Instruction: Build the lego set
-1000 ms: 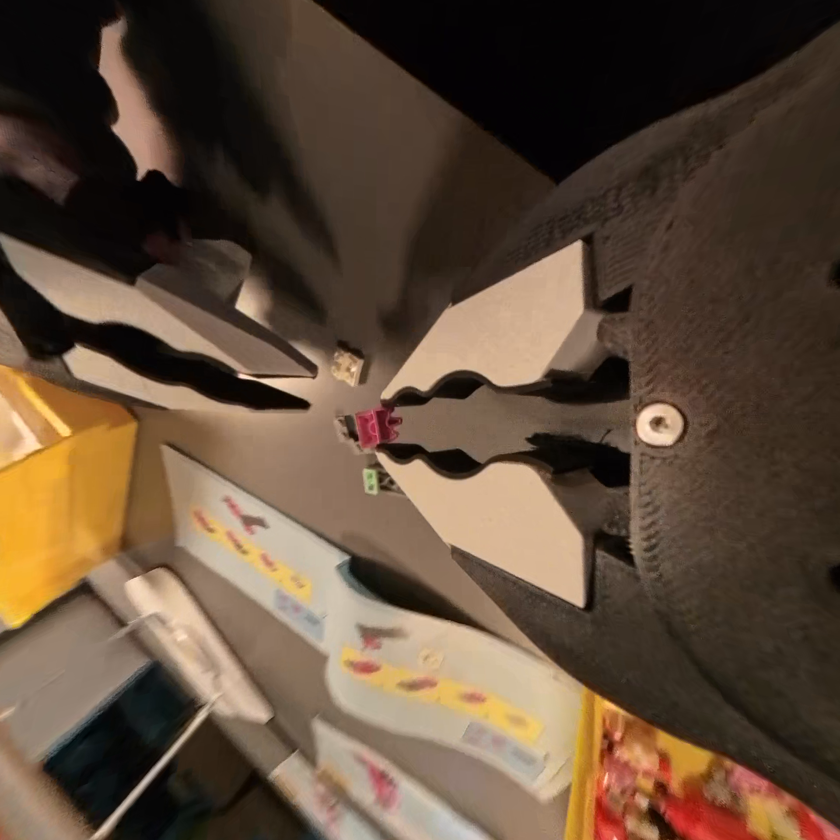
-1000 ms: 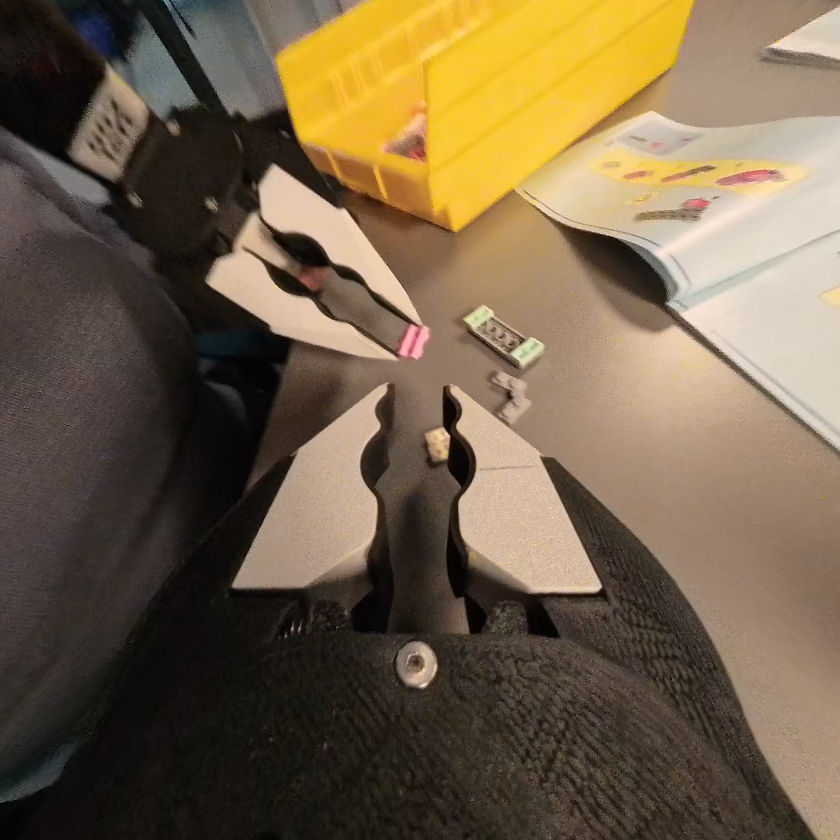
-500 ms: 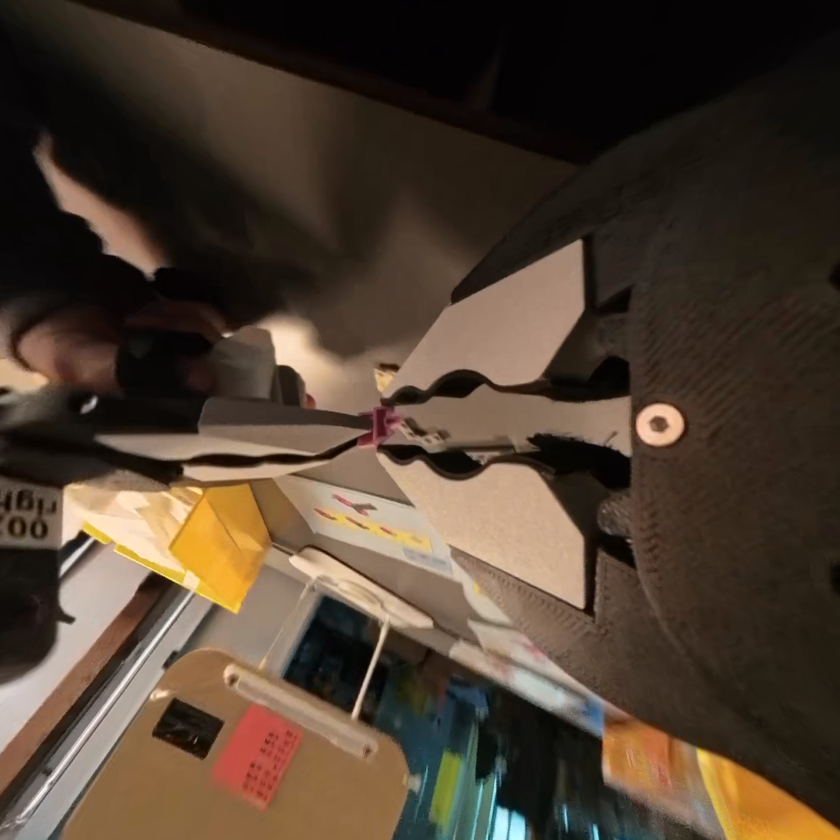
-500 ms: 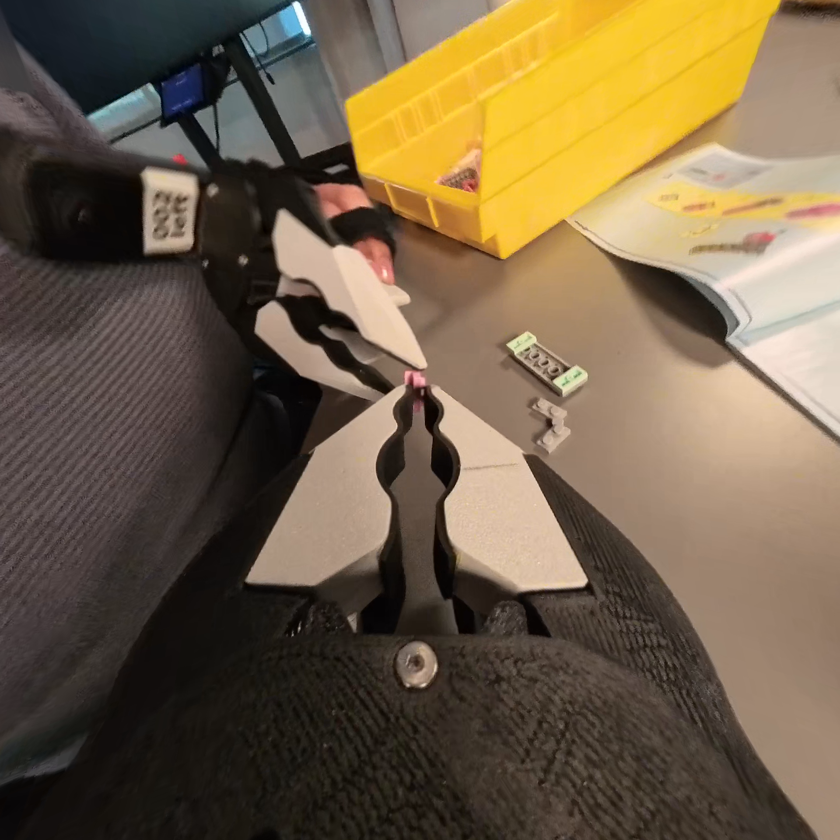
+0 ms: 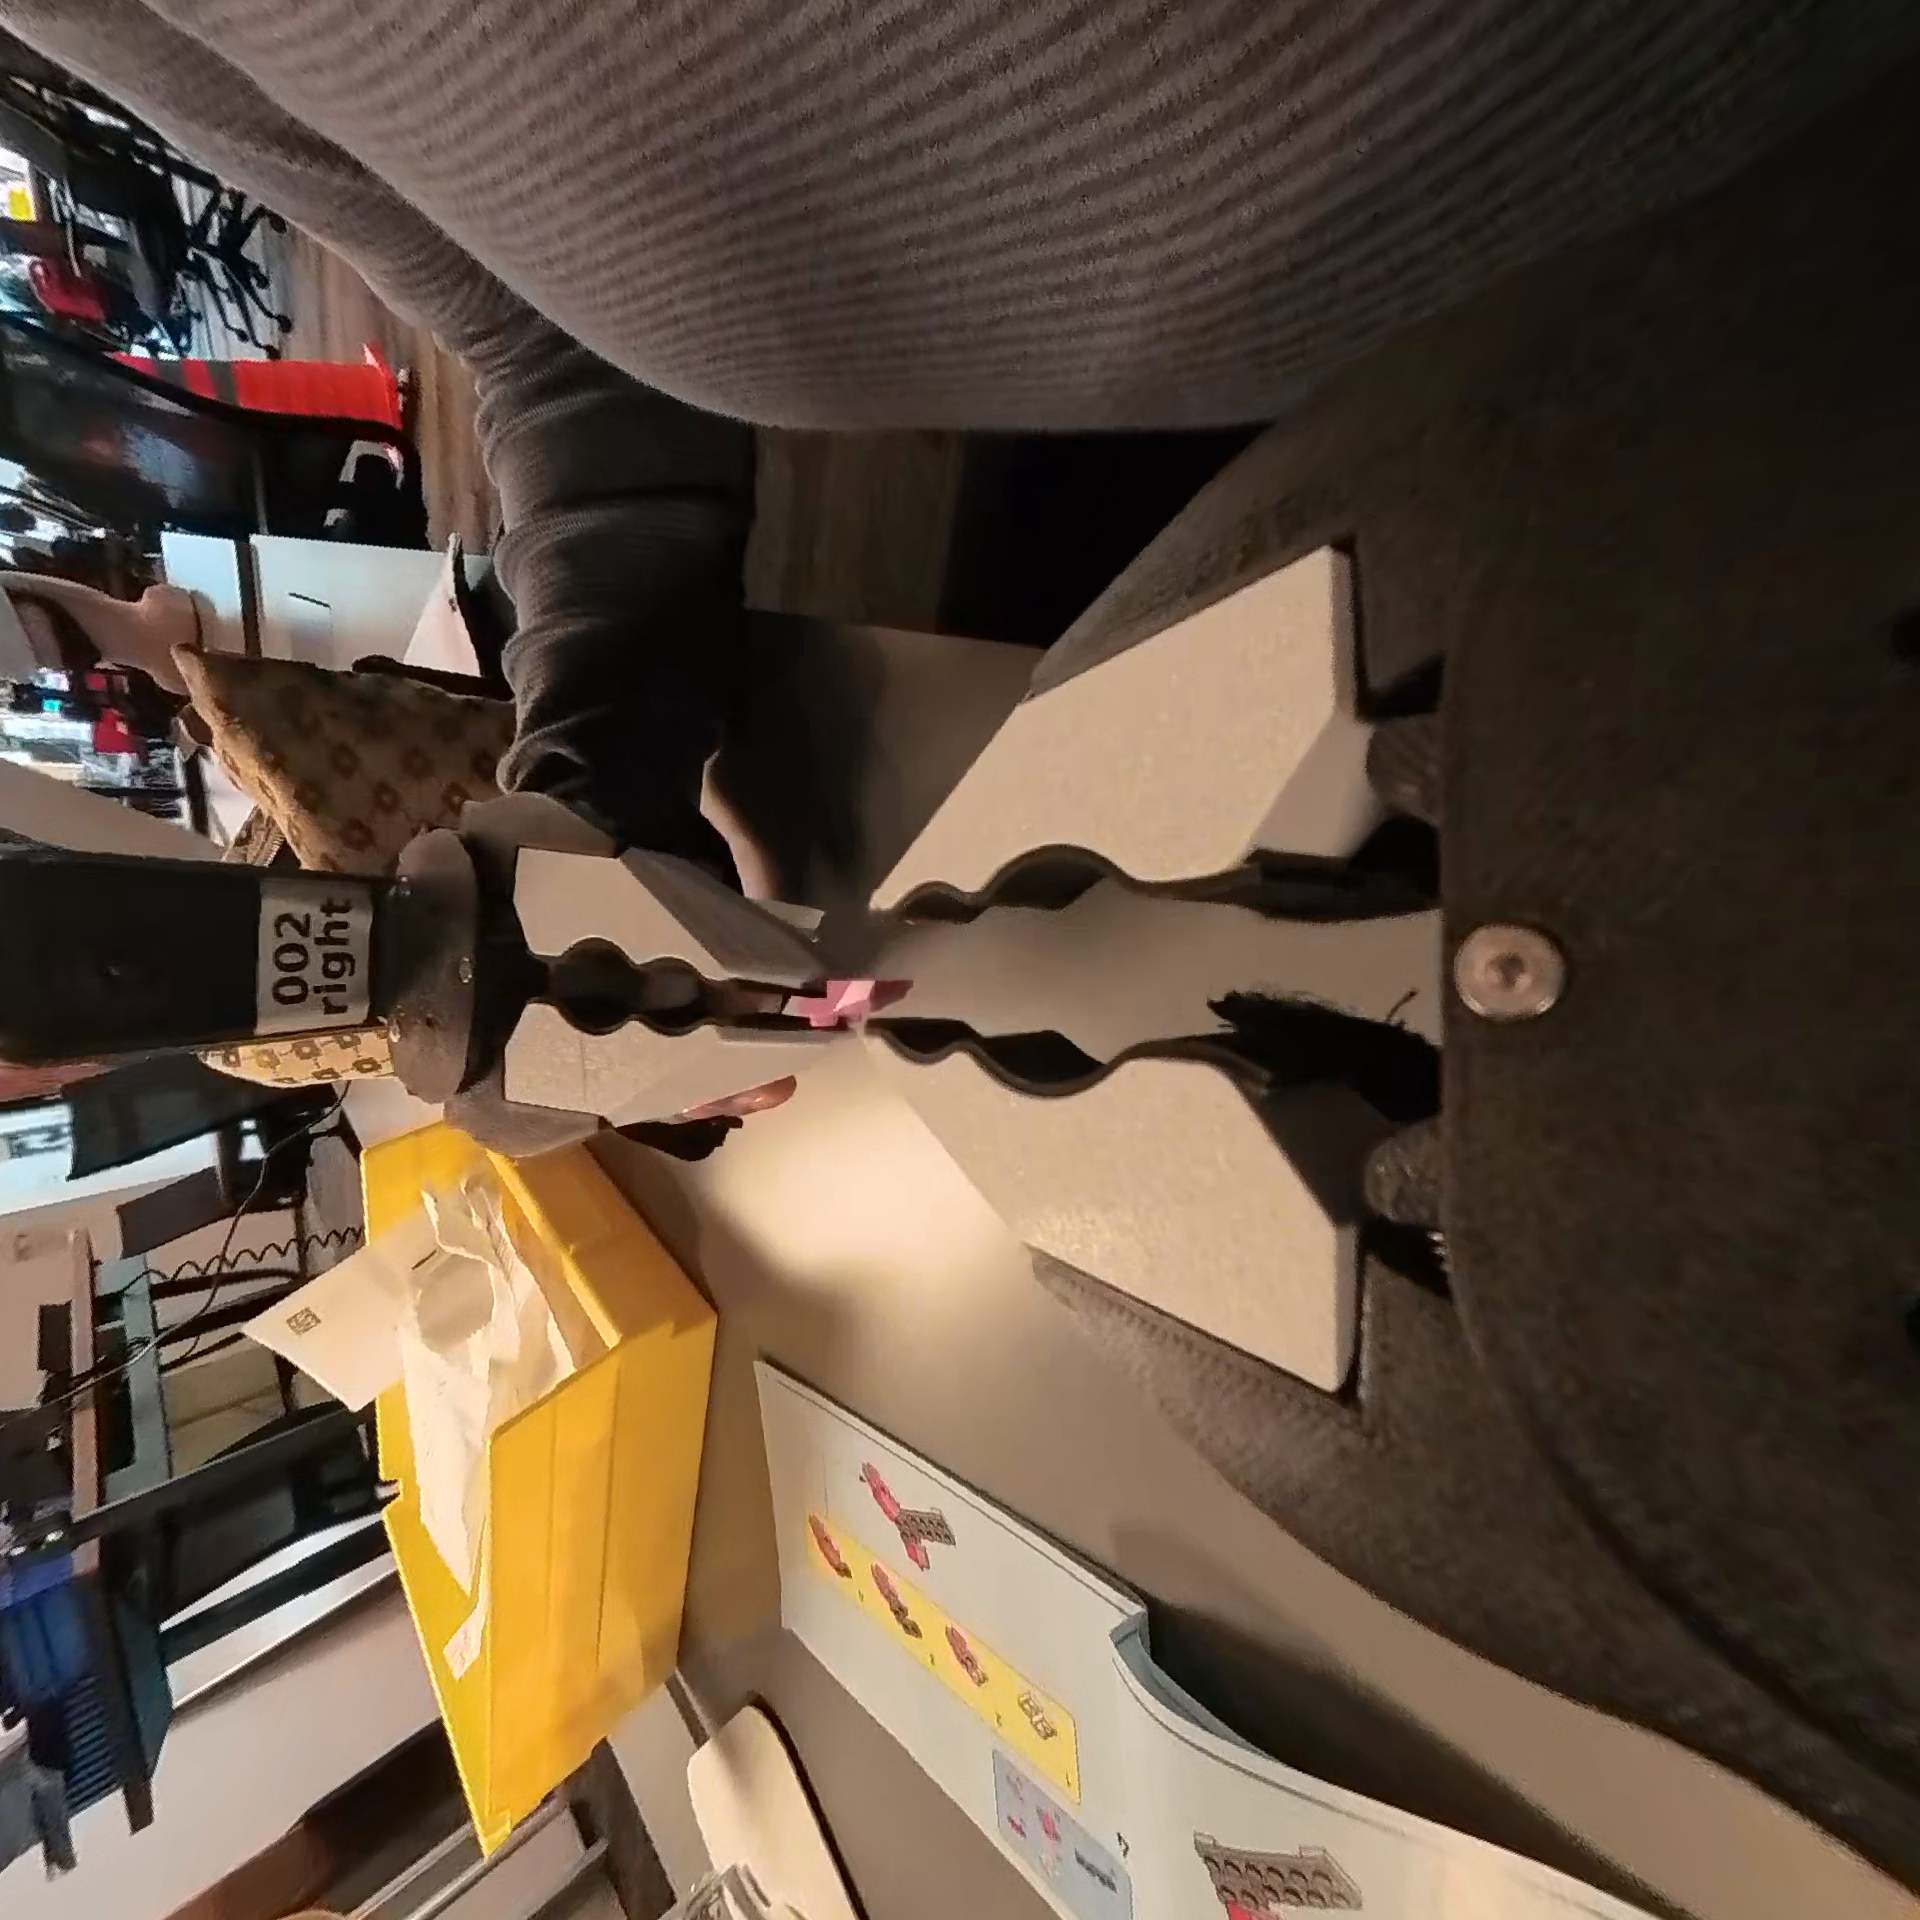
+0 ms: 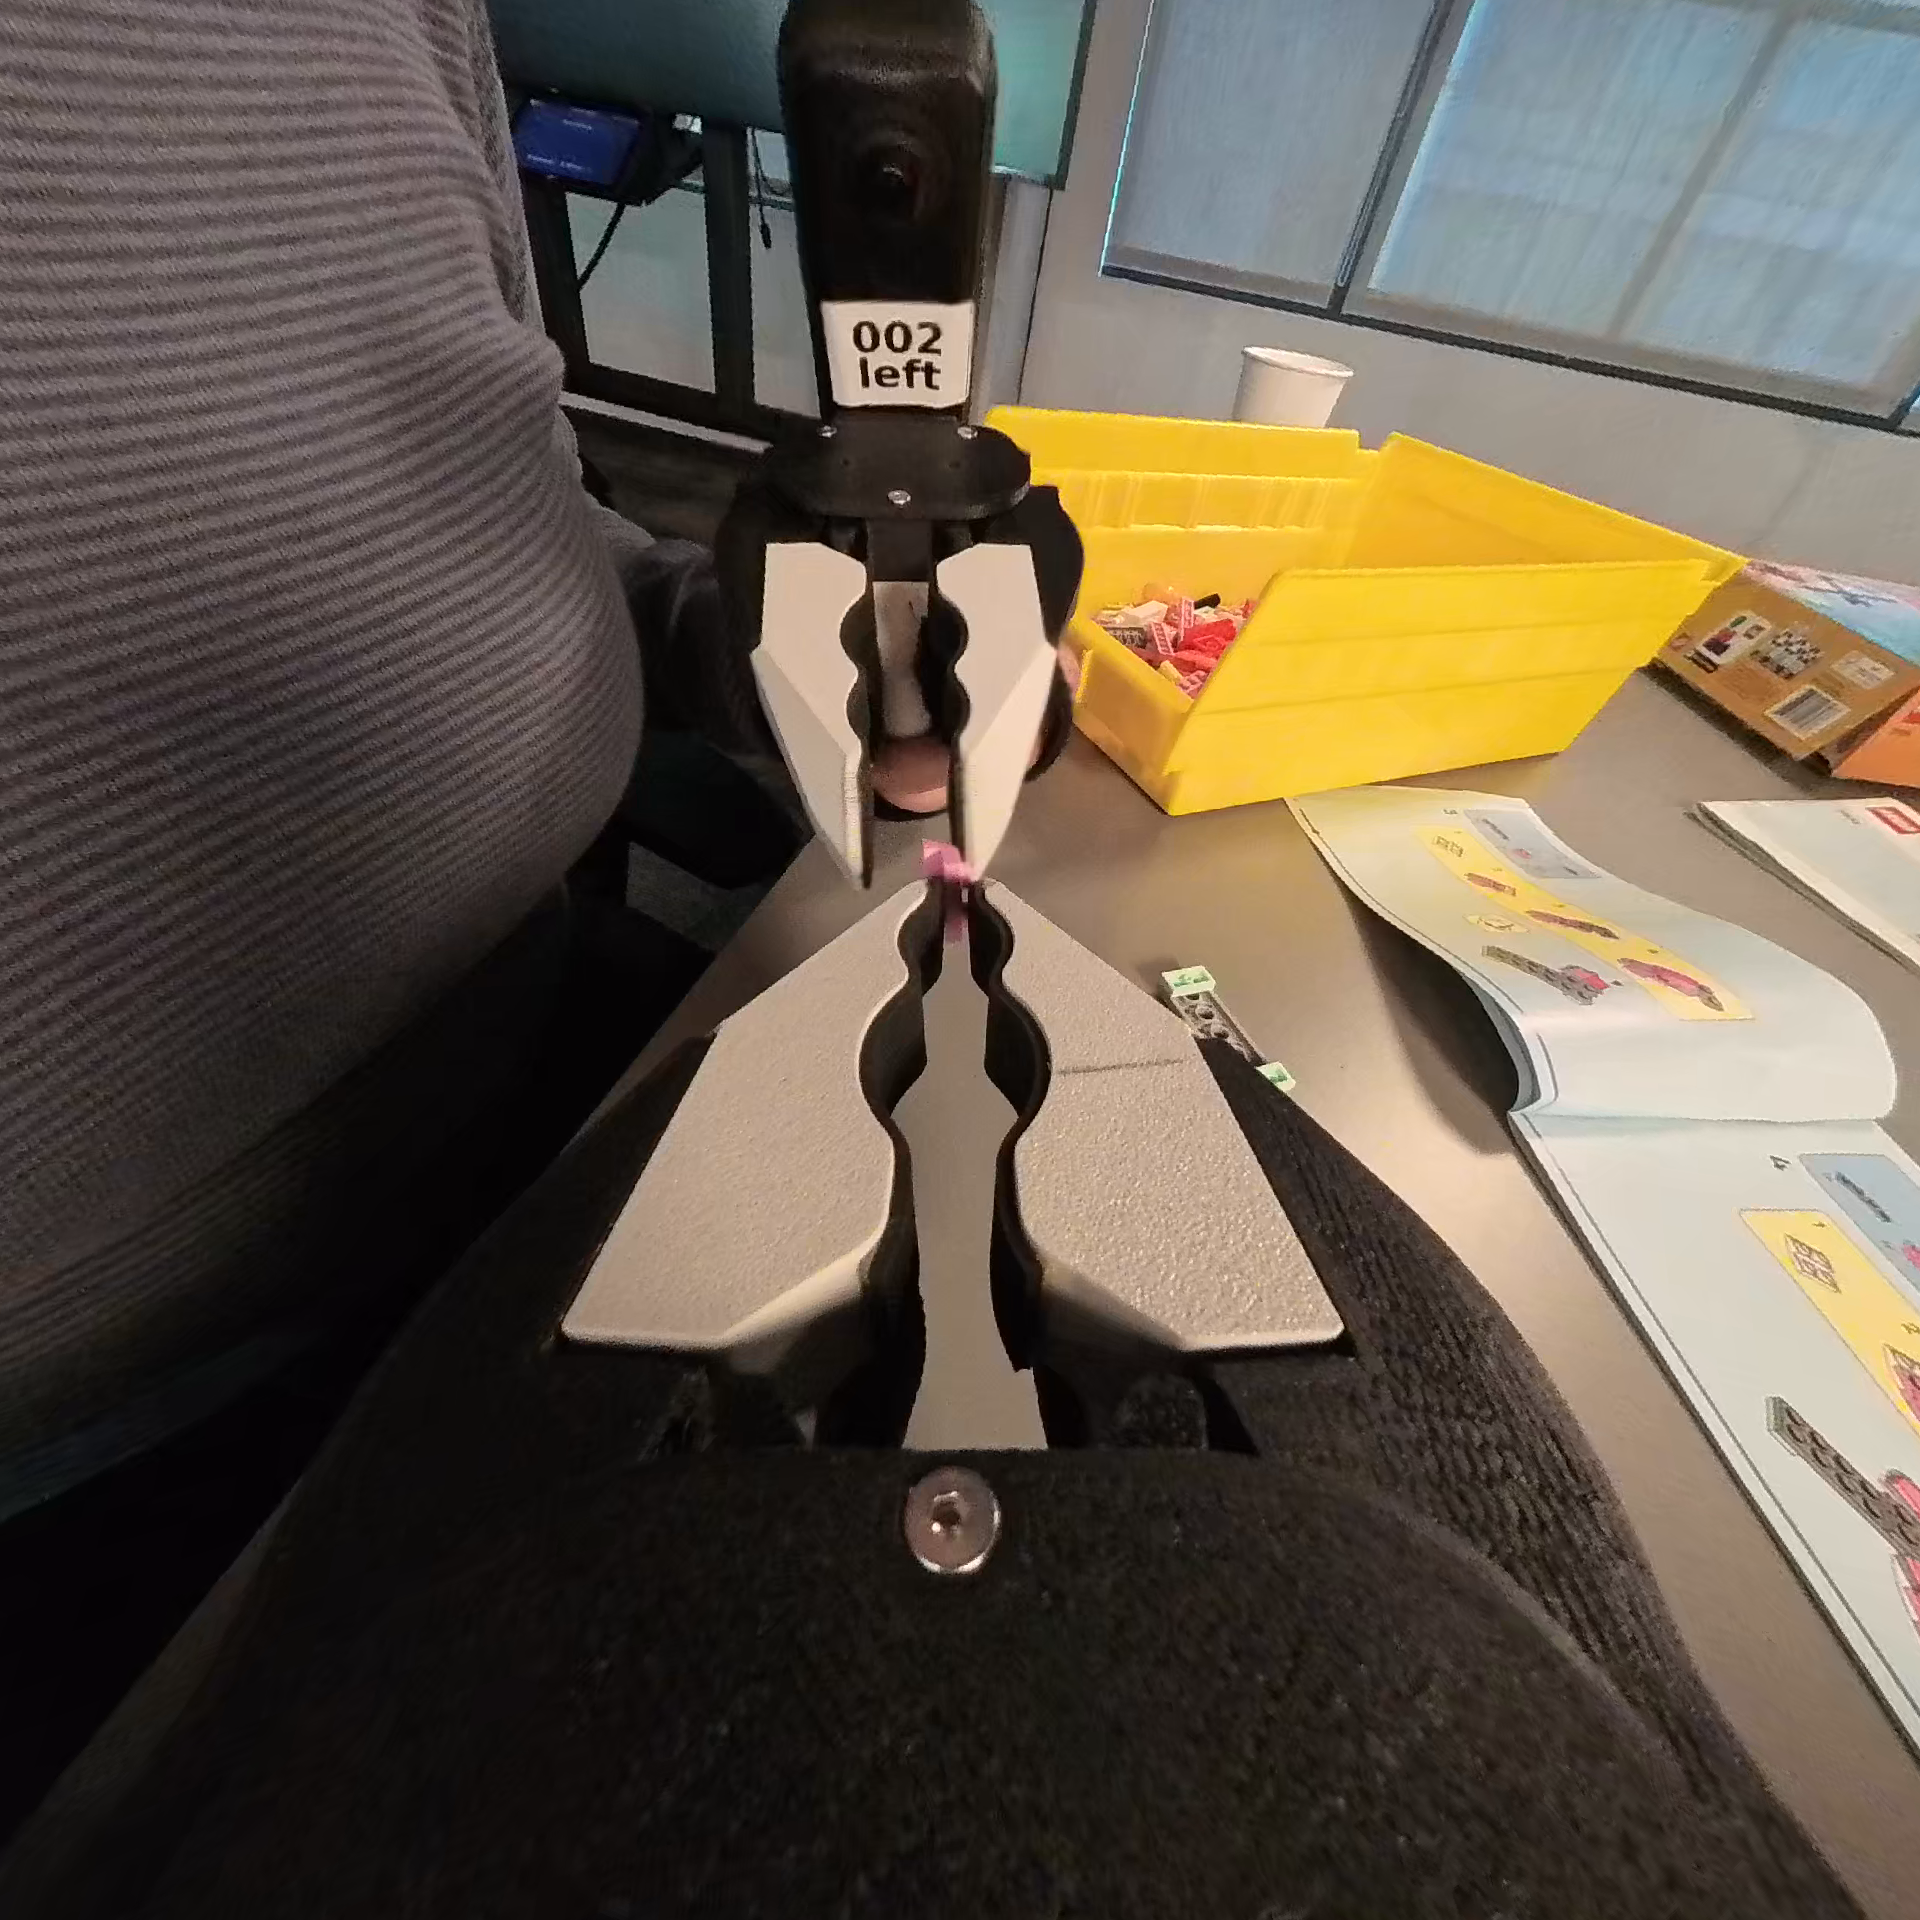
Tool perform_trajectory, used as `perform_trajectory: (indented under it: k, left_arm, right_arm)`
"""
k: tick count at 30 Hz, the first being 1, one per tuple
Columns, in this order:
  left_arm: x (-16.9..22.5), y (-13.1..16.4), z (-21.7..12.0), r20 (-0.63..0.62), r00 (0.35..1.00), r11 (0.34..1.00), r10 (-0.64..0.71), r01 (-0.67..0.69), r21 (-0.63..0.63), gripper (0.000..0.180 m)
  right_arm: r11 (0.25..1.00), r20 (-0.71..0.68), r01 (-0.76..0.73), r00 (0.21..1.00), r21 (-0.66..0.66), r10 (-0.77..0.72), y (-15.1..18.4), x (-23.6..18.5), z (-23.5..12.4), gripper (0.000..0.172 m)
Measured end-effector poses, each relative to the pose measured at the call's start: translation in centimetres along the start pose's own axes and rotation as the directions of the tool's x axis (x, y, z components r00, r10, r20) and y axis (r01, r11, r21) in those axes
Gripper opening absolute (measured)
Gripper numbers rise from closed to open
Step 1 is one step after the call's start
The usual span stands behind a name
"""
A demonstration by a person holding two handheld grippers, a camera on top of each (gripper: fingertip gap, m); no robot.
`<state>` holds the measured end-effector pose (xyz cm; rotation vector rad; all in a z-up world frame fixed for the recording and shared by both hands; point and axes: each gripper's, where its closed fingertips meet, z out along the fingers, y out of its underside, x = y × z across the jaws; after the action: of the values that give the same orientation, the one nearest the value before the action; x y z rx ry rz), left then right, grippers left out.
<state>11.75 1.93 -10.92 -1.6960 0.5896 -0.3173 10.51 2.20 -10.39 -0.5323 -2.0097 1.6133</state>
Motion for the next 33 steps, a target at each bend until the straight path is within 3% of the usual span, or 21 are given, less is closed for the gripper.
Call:
perform_trajectory:
  k: [3,6,9,11,13,16,25,30,33]
  left_arm:
    - [-0.4,-0.1,0.1,0.041,0.999,1.0,0.02,-0.02,0.01,0.004]
    - [-0.9,0.1,0.0,0.079,0.995,0.998,0.055,-0.054,-0.014,0.003]
    - [-2.3,1.5,-0.5,0.172,0.949,0.96,0.262,-0.239,-0.146,0.004]
    - [-3.1,3.0,-0.8,0.184,0.864,0.868,0.469,-0.411,-0.279,0.004]
    - [-3.7,4.4,-0.7,0.145,0.745,0.728,0.652,-0.561,-0.393,0.003]
    - [-4.0,6.0,-0.1,0.034,0.597,0.542,0.802,-0.701,-0.463,0.003]
    - [-4.6,5.9,1.3,-0.058,0.448,0.387,0.892,-0.825,-0.412,0.004]
    - [-4.9,5.9,1.6,-0.066,0.407,0.35,0.911,-0.849,-0.397,0.004]
    - [-5.0,6.0,1.9,-0.041,0.406,0.362,0.913,-0.851,-0.38,0.004]
  right_arm:
    - [1.0,0.005,-0.002,1.0,0.003,0.001,0.0,-0.1,0.0,0.002]
    - [0.999,-0.013,-0.052,0.999,-0.009,0.052,0.2,0.3,0.0,0.004]
    - [0.967,-0.083,-0.184,0.982,-0.173,0.172,3.4,2.0,-0.4,0.029]
    - [0.921,-0.135,-0.242,0.968,-0.305,0.21,5.8,2.9,-0.7,0.03]
    - [0.892,-0.139,-0.255,0.966,-0.374,0.217,7.0,3.0,-0.6,0.028]
    - [0.852,-0.119,-0.257,0.967,-0.456,0.227,8.3,2.7,-0.4,0.026]
    - [0.85,-0.118,-0.229,0.973,-0.474,0.196,8.6,3.0,-0.3,0.02]
    - [0.852,-0.115,-0.221,0.975,-0.475,0.189,8.6,2.9,-0.3,0.02]
    - [0.853,-0.12,-0.217,0.976,-0.475,0.182,8.6,3.0,-0.3,0.018]
